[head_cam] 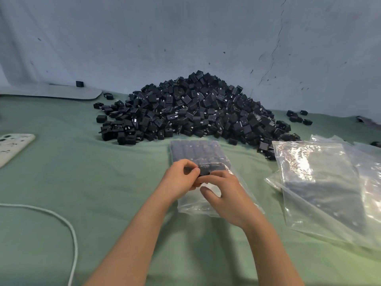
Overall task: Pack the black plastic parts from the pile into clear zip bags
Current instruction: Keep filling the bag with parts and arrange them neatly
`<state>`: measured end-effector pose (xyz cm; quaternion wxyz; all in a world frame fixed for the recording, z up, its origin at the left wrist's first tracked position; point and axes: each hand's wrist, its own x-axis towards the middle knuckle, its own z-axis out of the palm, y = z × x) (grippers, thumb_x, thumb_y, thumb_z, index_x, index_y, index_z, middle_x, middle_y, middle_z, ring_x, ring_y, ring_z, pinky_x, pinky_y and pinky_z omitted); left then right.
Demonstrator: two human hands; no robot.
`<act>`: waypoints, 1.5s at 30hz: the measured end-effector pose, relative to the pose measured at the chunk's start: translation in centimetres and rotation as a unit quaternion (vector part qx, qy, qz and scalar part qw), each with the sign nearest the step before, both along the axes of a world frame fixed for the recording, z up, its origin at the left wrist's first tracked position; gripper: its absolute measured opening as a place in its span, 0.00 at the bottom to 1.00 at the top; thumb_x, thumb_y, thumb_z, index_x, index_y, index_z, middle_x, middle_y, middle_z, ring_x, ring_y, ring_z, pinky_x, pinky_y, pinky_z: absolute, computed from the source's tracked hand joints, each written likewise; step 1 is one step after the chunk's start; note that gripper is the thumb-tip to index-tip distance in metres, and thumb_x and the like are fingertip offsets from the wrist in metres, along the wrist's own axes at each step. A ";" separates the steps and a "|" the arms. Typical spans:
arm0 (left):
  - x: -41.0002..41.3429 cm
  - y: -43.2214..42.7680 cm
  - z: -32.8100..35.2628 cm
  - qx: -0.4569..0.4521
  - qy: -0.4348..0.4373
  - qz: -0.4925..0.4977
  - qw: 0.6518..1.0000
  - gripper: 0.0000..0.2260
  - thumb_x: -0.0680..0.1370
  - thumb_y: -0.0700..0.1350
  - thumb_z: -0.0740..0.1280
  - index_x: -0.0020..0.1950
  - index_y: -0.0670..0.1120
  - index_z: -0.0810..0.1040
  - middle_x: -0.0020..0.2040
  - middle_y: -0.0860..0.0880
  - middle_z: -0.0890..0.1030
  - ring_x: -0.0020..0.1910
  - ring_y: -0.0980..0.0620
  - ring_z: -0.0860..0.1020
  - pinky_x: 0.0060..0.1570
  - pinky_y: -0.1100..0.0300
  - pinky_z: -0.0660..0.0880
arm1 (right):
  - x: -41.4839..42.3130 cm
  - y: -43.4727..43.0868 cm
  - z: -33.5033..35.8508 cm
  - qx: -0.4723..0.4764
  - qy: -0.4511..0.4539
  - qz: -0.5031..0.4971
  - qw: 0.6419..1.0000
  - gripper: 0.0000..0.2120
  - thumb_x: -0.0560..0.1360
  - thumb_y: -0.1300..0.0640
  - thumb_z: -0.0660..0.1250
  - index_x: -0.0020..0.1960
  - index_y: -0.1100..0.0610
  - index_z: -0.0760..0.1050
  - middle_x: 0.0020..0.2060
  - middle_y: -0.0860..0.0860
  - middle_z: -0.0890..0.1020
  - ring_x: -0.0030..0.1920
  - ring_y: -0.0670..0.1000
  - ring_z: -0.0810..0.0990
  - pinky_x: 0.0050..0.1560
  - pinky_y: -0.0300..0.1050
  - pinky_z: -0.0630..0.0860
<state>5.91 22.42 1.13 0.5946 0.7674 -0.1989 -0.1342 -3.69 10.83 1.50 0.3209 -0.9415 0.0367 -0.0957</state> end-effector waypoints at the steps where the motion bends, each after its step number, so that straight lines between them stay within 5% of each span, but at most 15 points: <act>1: -0.1 -0.1 -0.1 -0.007 0.012 0.002 1.000 0.03 0.79 0.40 0.63 0.50 0.43 0.76 0.41 0.46 0.80 0.36 0.51 0.81 0.44 0.56 0.81 | -0.1 -0.1 -0.2 0.000 0.003 0.003 1.000 0.14 0.79 0.55 0.62 0.58 0.39 0.77 0.60 0.45 0.70 0.67 0.46 0.62 0.62 0.37 0.58; 5: -0.5 -0.4 -0.6 0.022 -0.014 0.011 1.000 0.07 0.78 0.44 0.65 0.53 0.42 0.77 0.44 0.47 0.81 0.42 0.50 0.81 0.48 0.54 0.80 | -0.4 -0.8 -0.7 0.019 0.004 -0.028 0.999 0.13 0.78 0.55 0.63 0.58 0.40 0.78 0.60 0.46 0.72 0.66 0.45 0.66 0.65 0.40 0.62; 10: -1.7 0.6 -1.8 0.234 -0.192 -0.143 0.942 0.21 0.72 0.58 0.70 0.62 0.52 0.74 0.57 0.54 0.74 0.55 0.57 0.72 0.54 0.63 0.68 | -1.8 -2.8 -0.3 0.122 -0.088 -0.154 0.977 0.15 0.77 0.60 0.64 0.50 0.40 0.77 0.51 0.45 0.79 0.56 0.45 0.75 0.54 0.39 0.69; 14: -2.2 0.3 -2.7 0.310 -0.260 -0.146 0.903 0.08 0.77 0.49 0.65 0.54 0.50 0.76 0.52 0.50 0.75 0.54 0.50 0.75 0.55 0.56 0.72 | -3.3 -2.2 0.2 0.233 -0.109 -0.104 0.961 0.15 0.76 0.64 0.66 0.48 0.44 0.81 0.41 0.47 0.82 0.42 0.40 0.78 0.42 0.26 0.70; 18: -2.1 0.2 -2.5 0.252 -0.257 -0.088 0.929 0.04 0.78 0.45 0.62 0.42 0.52 0.71 0.42 0.53 0.74 0.45 0.50 0.74 0.43 0.58 0.70 | -4.4 -1.1 0.6 0.233 -0.071 -0.036 0.969 0.14 0.76 0.63 0.66 0.45 0.44 0.81 0.43 0.45 0.84 0.47 0.47 0.81 0.48 0.35 0.74; 20: -2.0 0.2 -2.1 0.199 -0.247 -0.042 0.948 0.05 0.77 0.45 0.62 0.41 0.51 0.71 0.41 0.52 0.76 0.43 0.50 0.75 0.43 0.57 0.71 | -4.7 -0.8 0.6 0.195 -0.041 -0.033 0.979 0.13 0.77 0.59 0.65 0.43 0.42 0.81 0.43 0.44 0.84 0.48 0.47 0.80 0.50 0.40 0.74; 24: -2.3 0.4 -1.1 0.110 -0.251 0.012 0.962 0.04 0.76 0.44 0.65 0.41 0.48 0.73 0.41 0.53 0.77 0.43 0.52 0.75 0.44 0.58 0.72 | -3.7 0.1 -0.2 -0.001 0.000 -0.069 0.998 0.12 0.78 0.53 0.62 0.48 0.34 0.77 0.46 0.38 0.75 0.50 0.37 0.73 0.48 0.27 0.66; 28: -2.8 0.8 -0.3 0.100 -0.297 -0.045 0.949 0.05 0.73 0.42 0.67 0.40 0.48 0.72 0.42 0.52 0.74 0.45 0.52 0.74 0.48 0.60 0.71 | -0.9 0.7 -1.6 -0.099 0.009 -0.045 0.994 0.13 0.77 0.59 0.59 0.56 0.51 0.80 0.51 0.51 0.80 0.57 0.52 0.74 0.58 0.44 0.68; 30: -2.8 1.2 -0.3 0.111 -0.285 -0.094 0.948 0.06 0.73 0.45 0.69 0.40 0.50 0.73 0.45 0.51 0.74 0.47 0.54 0.74 0.50 0.65 0.69 | 0.5 0.8 -2.2 -0.131 0.053 -0.030 0.989 0.14 0.78 0.59 0.58 0.57 0.57 0.79 0.55 0.54 0.81 0.59 0.55 0.75 0.59 0.46 0.69; 33: -2.0 1.8 -0.4 0.099 -0.216 -0.128 0.963 0.06 0.76 0.49 0.68 0.39 0.52 0.77 0.49 0.50 0.77 0.49 0.58 0.75 0.49 0.73 0.67 | 1.3 0.4 -3.1 -0.105 0.058 0.037 0.992 0.19 0.78 0.62 0.57 0.66 0.51 0.74 0.64 0.52 0.74 0.65 0.52 0.70 0.66 0.46 0.66; 38: 3.5 0.9 -1.3 0.034 -0.071 0.148 0.986 0.09 0.79 0.42 0.61 0.57 0.44 0.78 0.58 0.44 0.78 0.54 0.48 0.75 0.55 0.60 0.69 | 0.1 -0.8 -4.3 0.041 -0.024 -0.012 0.999 0.19 0.75 0.68 0.59 0.60 0.51 0.77 0.57 0.46 0.78 0.60 0.47 0.74 0.59 0.30 0.66; 41: 5.6 -0.7 -2.1 -0.008 0.014 0.174 0.985 0.16 0.80 0.40 0.57 0.66 0.45 0.73 0.65 0.46 0.75 0.55 0.51 0.73 0.54 0.63 0.66 | 1.0 -0.5 -4.6 0.053 -0.014 -0.061 0.997 0.21 0.75 0.64 0.61 0.62 0.43 0.70 0.56 0.43 0.77 0.56 0.47 0.75 0.55 0.35 0.69; 45: 6.3 -1.6 -3.2 -0.002 0.025 0.151 0.988 0.19 0.79 0.37 0.56 0.69 0.44 0.71 0.67 0.46 0.73 0.64 0.48 0.72 0.61 0.61 0.66 | 3.9 0.2 -3.4 -0.031 0.056 -0.052 0.997 0.08 0.78 0.52 0.63 0.56 0.44 0.74 0.57 0.45 0.76 0.60 0.49 0.75 0.62 0.44 0.71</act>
